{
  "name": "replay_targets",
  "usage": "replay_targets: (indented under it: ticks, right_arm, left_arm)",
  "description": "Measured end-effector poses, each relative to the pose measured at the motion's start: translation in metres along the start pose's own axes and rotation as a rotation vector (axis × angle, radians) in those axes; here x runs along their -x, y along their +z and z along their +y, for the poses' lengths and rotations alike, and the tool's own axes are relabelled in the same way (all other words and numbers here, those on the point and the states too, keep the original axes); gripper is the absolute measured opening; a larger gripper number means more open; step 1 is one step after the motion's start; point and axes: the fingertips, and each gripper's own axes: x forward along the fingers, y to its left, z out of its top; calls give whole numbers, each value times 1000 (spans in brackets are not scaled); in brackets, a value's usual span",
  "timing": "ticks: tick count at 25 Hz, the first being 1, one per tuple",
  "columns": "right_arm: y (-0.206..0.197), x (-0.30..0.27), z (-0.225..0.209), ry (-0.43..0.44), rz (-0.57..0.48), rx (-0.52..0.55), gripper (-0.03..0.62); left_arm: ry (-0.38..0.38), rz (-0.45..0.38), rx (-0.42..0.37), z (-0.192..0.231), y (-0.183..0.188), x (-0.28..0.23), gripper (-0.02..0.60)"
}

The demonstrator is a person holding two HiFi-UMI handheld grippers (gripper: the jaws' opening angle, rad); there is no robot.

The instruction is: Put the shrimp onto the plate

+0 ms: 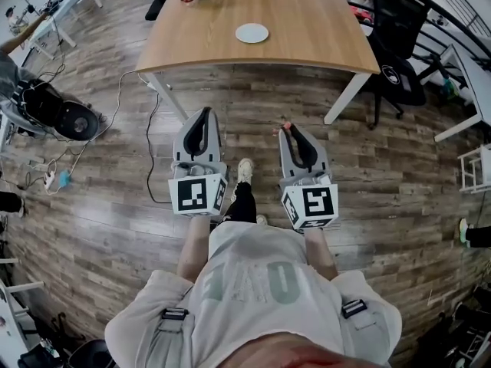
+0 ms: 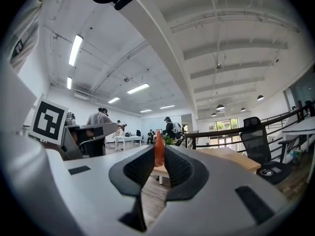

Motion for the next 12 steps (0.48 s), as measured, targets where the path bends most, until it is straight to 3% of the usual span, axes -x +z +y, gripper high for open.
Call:
replay_targets:
  ticks: [12]
  right_arm:
    - [2,-49,-55,-64,-16,-9,67]
  left_arm:
    - [-89,-19,-22,-13,-7,-73,11]
